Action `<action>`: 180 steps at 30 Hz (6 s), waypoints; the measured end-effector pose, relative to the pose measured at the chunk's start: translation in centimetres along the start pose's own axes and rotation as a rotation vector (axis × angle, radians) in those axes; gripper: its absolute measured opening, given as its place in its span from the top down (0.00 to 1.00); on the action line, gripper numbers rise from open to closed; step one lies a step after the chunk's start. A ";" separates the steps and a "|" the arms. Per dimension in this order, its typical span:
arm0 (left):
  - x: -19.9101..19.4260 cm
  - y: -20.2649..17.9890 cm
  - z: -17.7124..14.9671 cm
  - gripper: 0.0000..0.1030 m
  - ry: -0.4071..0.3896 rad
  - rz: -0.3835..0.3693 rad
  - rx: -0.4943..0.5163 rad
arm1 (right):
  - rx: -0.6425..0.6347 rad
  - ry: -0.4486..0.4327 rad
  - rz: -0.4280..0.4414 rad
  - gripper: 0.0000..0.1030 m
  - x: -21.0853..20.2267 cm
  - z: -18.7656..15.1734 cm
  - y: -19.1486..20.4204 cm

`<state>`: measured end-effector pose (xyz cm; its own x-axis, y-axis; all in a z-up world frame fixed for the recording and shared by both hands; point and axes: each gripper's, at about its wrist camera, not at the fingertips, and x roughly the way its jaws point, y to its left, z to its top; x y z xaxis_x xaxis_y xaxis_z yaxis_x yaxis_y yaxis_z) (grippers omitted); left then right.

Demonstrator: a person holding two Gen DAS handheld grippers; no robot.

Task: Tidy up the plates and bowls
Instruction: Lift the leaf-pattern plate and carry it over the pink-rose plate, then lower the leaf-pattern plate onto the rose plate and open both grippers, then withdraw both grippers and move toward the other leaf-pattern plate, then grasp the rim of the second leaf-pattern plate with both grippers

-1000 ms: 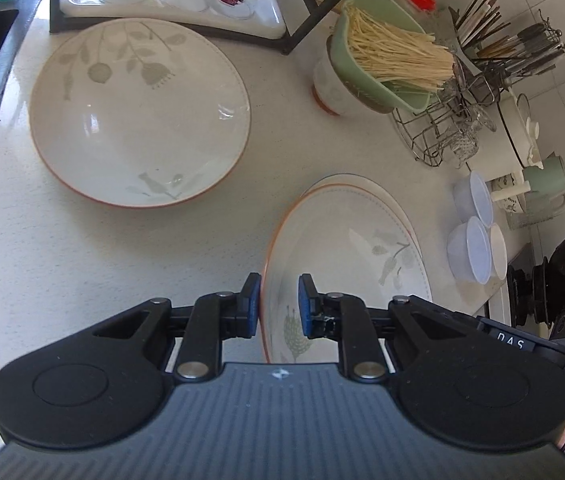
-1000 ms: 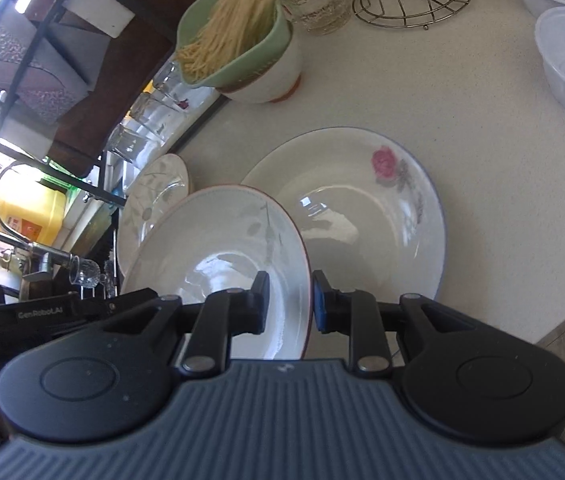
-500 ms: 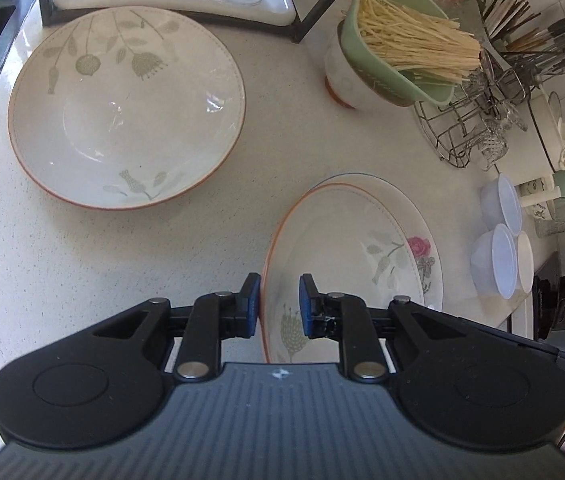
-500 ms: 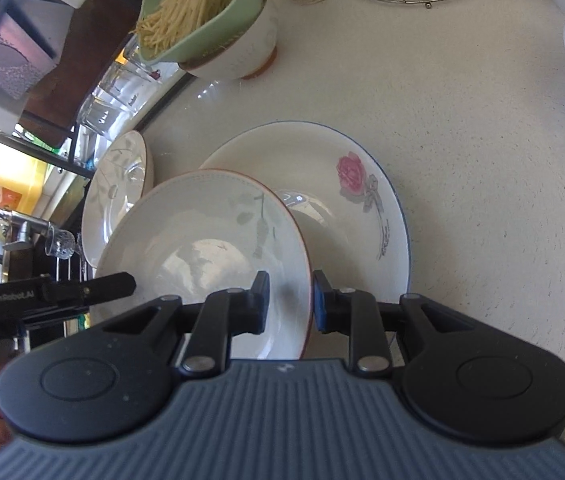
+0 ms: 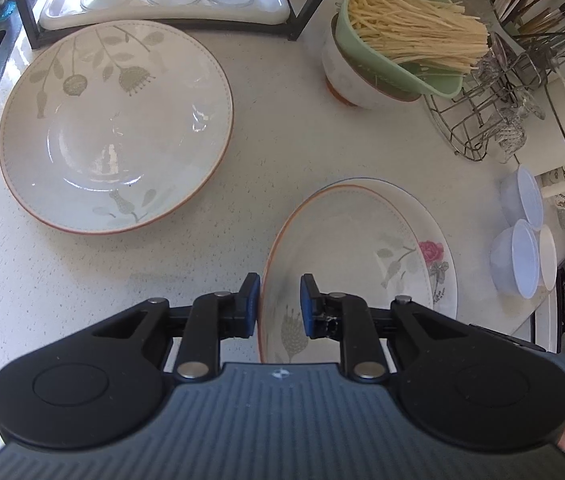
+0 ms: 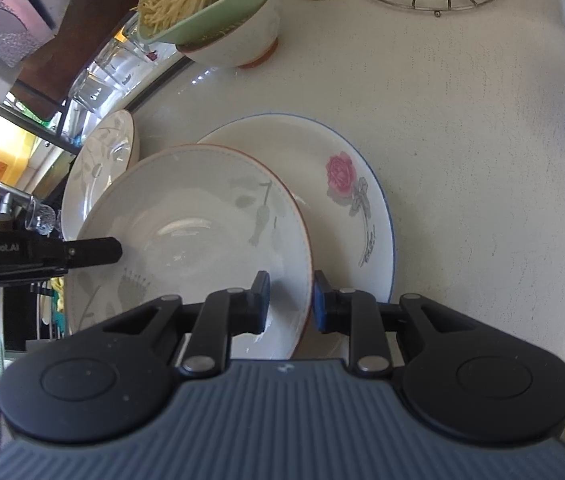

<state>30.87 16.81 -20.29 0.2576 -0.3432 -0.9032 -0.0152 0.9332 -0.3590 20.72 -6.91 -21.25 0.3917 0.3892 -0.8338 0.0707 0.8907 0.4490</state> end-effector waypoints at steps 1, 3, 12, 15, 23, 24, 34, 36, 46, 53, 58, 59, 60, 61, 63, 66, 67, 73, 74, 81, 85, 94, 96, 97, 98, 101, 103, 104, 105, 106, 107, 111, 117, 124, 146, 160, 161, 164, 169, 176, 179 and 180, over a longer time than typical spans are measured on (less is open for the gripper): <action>0.2 -0.1 0.2 0.77 0.010 0.007 -0.002 | -0.010 -0.006 -0.008 0.75 0.1 0.1 0.0; 0.6 -0.1 0.3 0.77 0.031 0.019 -0.010 | -0.033 -0.010 -0.021 0.75 0.2 0.3 0.2; 2.0 -0.5 1.2 0.77 0.091 0.077 -0.014 | -0.078 -0.037 -0.048 0.76 0.9 1.2 0.7; 2.1 -0.8 1.5 0.77 0.104 0.092 -0.004 | -0.088 -0.047 -0.064 0.76 0.9 1.5 0.7; 1.6 -1.2 2.2 0.76 0.100 0.083 0.020 | -0.078 -0.054 -0.082 0.76 0.8 2.2 0.6; 1.5 -1.2 2.2 0.76 0.095 0.079 0.021 | -0.076 -0.059 -0.087 0.76 0.7 2.2 0.6; -2.0 -0.3 1.6 0.76 0.018 0.004 0.017 | -0.025 -0.150 -0.131 0.76 -1.5 2.5 0.1; -2.8 -0.5 1.5 0.76 -0.003 -0.007 0.024 | -0.033 -0.164 -0.137 0.76 -2.0 2.4 0.4; -6.9 -3.1 1.0 0.76 -0.134 -0.048 0.103 | -0.053 -0.253 -0.099 0.76 -5.2 2.3 2.9; -10.8 -5.1 0.3 0.76 -0.231 -0.078 0.171 | -0.075 -0.354 -0.052 0.76 -9.1 2.0 4.3; -13.0 -6.2 -0.9 0.76 -0.278 -0.092 0.229 | -0.081 -0.410 -0.037 0.76 -11.4 1.5 4.9; -13.3 -6.3 -1.1 0.76 -0.285 -0.092 0.235 | -0.088 -0.425 -0.039 0.76 -12.1 1.3 5.1; -13.7 -6.4 -1.3 0.76 -0.291 -0.096 0.240 | -0.097 -0.436 -0.037 0.76 -12.6 1.1 5.3; -14.0 -6.4 -1.7 0.76 -0.295 -0.103 0.242 | -0.105 -0.446 -0.037 0.76 -13.1 0.9 5.5; -14.6 -6.5 -2.2 0.76 -0.298 -0.110 0.245 | -0.118 -0.467 -0.041 0.76 -14.1 0.5 5.8; -15.4 -6.7 -3.1 0.76 -0.317 -0.094 0.263 | -0.133 -0.486 -0.042 0.76 -15.4 -0.1 6.2; -15.6 -6.7 -3.3 0.76 -0.322 -0.091 0.264 | -0.137 -0.489 -0.042 0.76 -15.6 -0.2 6.3; -15.8 -6.1 -4.8 0.74 -0.326 -0.085 0.267 | -0.152 -0.473 -0.012 0.75 -16.1 -1.5 6.3; -15.6 -6.0 -5.0 0.74 -0.318 -0.087 0.261 | -0.158 -0.463 -0.020 0.75 -15.9 -1.6 6.2; -15.4 -5.8 -5.8 0.74 -0.318 -0.079 0.251 | -0.165 -0.449 -0.026 0.75 -15.8 -2.5 6.3; -15.6 -5.8 -6.2 0.74 -0.330 -0.072 0.243 | -0.182 -0.447 -0.015 0.75 -15.7 -2.5 6.5; -16.8 -4.6 -8.0 0.73 -0.364 -0.043 0.187 | -0.232 -0.414 0.023 0.75 -15.2 -2.9 7.5; -17.1 -4.1 -8.4 0.73 -0.375 -0.033 0.173 | -0.247 -0.410 0.033 0.75 -15.1 -3.1 8.0; -17.4 -3.8 -8.6 0.73 -0.381 -0.028 0.166 | -0.253 -0.407 0.038 0.75 -15.0 -3.1 8.2; -17.6 -3.6 -8.7 0.73 -0.386 -0.025 0.160 | -0.259 -0.404 0.044 0.75 -14.9 -3.2 8.4; -18.1 -2.7 -9.1 0.73 -0.393 -0.013 0.147 | -0.275 -0.397 0.057 0.75 -14.6 -3.4 9.3; -18.5 -2.1 -9.4 0.73 -0.396 -0.009 0.139 | -0.290 -0.394 0.063 0.75 -14.3 -3.6 9.9; -18.7 -1.8 -9.6 0.73 -0.399 -0.009 0.138 | -0.301 -0.393 0.062 0.75 -14.2 -3.7 10.3; -18.8 -1.6 -9.7 0.72 -0.400 -0.009 0.138 | -0.308 -0.392 0.062 0.75 -14.1 -3.8 10.6; -18.9 -1.3 -9.9 0.72 -0.401 -0.011 0.138 | -0.313 -0.393 0.062 0.75 -14.1 -3.9 10.8; -19.0 -1.0 -10.0 0.72 -0.399 -0.012 0.138 | -0.316 -0.395 0.060 0.75 -14.0 -4.0 11.1; -19.4 0.1 -10.1 0.72 -0.393 -0.017 0.148 | -0.320 -0.400 0.046 0.75 -13.9 -4.7 12.1; -19.8 2.0 -10.4 0.68 -0.391 -0.010 0.206 | -0.290 -0.402 0.037 0.75 -13.2 -6.2 13.5; -18.8 4.7 -9.5 0.61 -0.348 0.001 0.231 | -0.266 -0.408 -0.043 0.75 -11.5 -7.7 15.1; -10.7 16.2 0.3 0.49 -0.323 0.135 -0.012 | -0.272 -0.215 -0.064 0.56 0.4 1.9 16.2; -6.1 18.5 3.3 0.49 -0.361 0.147 -0.083 | -0.342 -0.109 0.014 0.57 8.8 7.8 17.3; -5.8 18.6 3.4 0.49 -0.358 0.144 -0.088 | -0.347 -0.104 0.019 0.57 9.2 7.9 17.3; -5.3 18.7 3.7 0.50 -0.352 0.149 -0.096 | -0.356 -0.088 0.024 0.56 10.5 8.3 17.3; -4.4 19.6 4.2 0.51 -0.363 0.140 -0.134 | -0.350 -0.078 -0.003 0.58 12.6 8.8 17.3; -3.3 19.4 4.8 0.72 -0.367 0.120 -0.081 | -0.307 -0.077 0.019 0.76 13.8 9.1 16.4; -3.0 19.4 4.9 0.80 -0.369 0.099 -0.079 | -0.324 -0.089 0.031 0.77 13.8 9.0 16.6; -2.9 19.4 5.0 0.80 -0.372 0.107 -0.083 | -0.317 -0.086 0.041 0.77 13.8 9.0 16.6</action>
<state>34.61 36.47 -23.43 0.5826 -0.1682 -0.7951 -0.1351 0.9447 -0.2989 35.59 11.16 -22.43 0.4652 0.4166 -0.7810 -0.2305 0.9089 0.3475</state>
